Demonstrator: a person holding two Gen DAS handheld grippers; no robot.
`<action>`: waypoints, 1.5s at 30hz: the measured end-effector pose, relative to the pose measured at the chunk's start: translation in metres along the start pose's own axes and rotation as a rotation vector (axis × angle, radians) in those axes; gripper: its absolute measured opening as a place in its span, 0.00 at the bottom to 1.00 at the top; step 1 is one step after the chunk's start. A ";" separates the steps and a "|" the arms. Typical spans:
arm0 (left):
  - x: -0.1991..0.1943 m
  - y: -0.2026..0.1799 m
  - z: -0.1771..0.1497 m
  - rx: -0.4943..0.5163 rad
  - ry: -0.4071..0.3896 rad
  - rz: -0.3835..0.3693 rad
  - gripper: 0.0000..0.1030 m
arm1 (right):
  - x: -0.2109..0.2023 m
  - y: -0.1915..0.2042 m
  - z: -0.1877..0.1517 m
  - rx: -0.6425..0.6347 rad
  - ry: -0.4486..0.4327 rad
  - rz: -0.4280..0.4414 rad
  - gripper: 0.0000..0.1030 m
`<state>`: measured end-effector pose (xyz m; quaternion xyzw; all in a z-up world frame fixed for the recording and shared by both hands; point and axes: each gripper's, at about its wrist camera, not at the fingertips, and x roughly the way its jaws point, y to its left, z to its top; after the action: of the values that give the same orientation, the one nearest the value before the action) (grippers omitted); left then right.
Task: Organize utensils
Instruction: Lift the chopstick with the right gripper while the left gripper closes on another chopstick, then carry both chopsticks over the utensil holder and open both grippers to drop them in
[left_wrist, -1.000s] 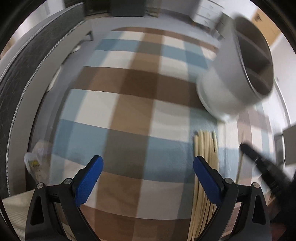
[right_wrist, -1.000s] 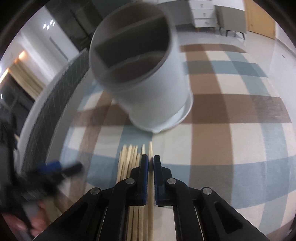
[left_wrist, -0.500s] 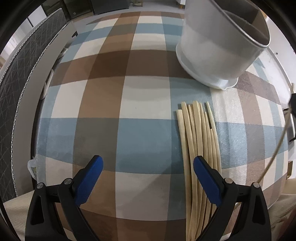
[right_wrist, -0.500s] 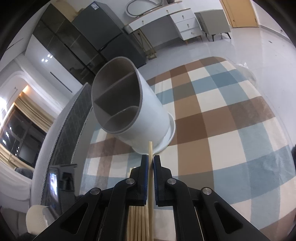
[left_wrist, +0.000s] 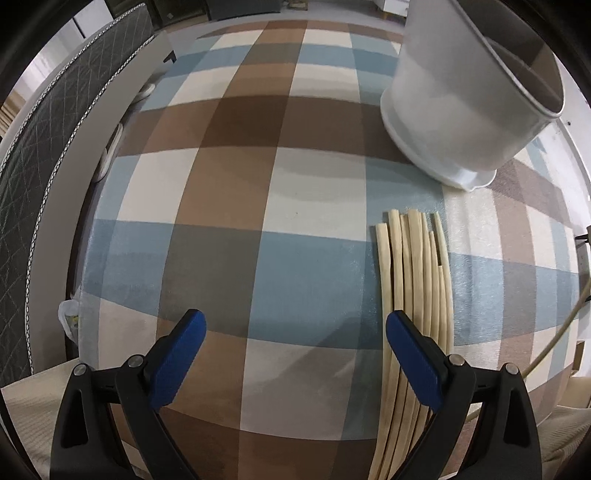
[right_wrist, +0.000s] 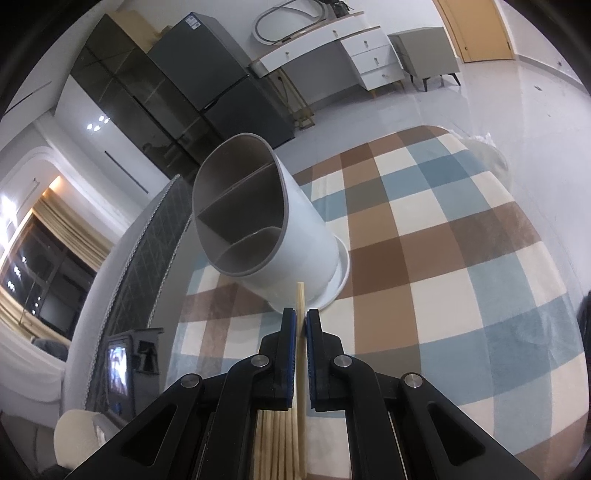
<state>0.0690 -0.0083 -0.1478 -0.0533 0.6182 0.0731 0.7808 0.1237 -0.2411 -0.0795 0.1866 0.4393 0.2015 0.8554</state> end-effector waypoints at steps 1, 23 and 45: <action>0.001 -0.002 -0.001 0.006 0.003 0.001 0.93 | 0.001 -0.001 0.000 0.005 0.001 -0.001 0.05; -0.002 -0.064 0.041 0.090 -0.023 -0.045 0.46 | 0.001 0.000 -0.001 0.000 -0.008 -0.017 0.05; -0.112 -0.024 0.014 0.042 -0.518 -0.306 0.02 | -0.051 0.060 -0.034 -0.242 -0.184 -0.087 0.05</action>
<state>0.0616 -0.0353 -0.0352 -0.1091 0.3845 -0.0469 0.9154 0.0576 -0.2110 -0.0335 0.0806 0.3393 0.1977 0.9161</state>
